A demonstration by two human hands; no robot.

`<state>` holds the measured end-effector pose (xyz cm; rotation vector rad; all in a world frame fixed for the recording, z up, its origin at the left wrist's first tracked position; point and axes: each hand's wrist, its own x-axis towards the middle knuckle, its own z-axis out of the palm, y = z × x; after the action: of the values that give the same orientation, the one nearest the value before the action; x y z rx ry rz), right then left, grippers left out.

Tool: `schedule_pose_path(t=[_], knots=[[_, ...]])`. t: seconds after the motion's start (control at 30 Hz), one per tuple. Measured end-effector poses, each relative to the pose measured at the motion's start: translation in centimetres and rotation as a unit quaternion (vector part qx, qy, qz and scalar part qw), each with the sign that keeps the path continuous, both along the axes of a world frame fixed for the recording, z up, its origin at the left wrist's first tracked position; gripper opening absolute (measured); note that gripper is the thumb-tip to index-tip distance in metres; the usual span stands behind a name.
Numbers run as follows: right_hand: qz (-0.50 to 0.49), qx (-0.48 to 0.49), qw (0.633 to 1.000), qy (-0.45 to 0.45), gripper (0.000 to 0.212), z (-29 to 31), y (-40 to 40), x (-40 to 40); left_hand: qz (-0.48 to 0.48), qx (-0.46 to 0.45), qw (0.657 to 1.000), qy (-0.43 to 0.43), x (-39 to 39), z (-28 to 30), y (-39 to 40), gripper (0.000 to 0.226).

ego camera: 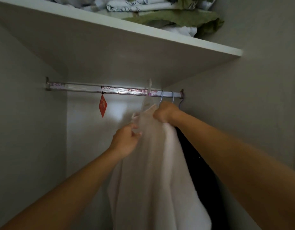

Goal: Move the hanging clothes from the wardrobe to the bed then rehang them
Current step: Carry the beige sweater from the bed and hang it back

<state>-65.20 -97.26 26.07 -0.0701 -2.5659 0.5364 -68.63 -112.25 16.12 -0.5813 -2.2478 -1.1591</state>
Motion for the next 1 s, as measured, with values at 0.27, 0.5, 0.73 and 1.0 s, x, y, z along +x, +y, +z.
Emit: schedule_pose_path(t=[0.27,0.5,0.73,1.0], knots=[[-0.02,-0.001,1.0,0.001,0.031,0.1,-0.5,-2.7,-0.017,-0.055,0.998,-0.006,-1.5,-0.4,0.9,0.037],[-0.026,0.017,0.999,-0.029,0.021,-1.8,-0.4,-3.6,-0.04,-0.087,0.995,-0.034,-1.5,-1.7,1.6,0.037],[-0.015,0.022,0.999,-0.034,0.011,-2.7,0.0,-2.8,-0.037,-0.109,0.993,-0.036,-0.8,-1.5,1.6,0.039],[0.03,-0.023,0.999,0.018,0.032,-3.8,1.9,0.9,0.004,-0.104,0.994,-0.033,1.0,-0.8,0.4,0.037]])
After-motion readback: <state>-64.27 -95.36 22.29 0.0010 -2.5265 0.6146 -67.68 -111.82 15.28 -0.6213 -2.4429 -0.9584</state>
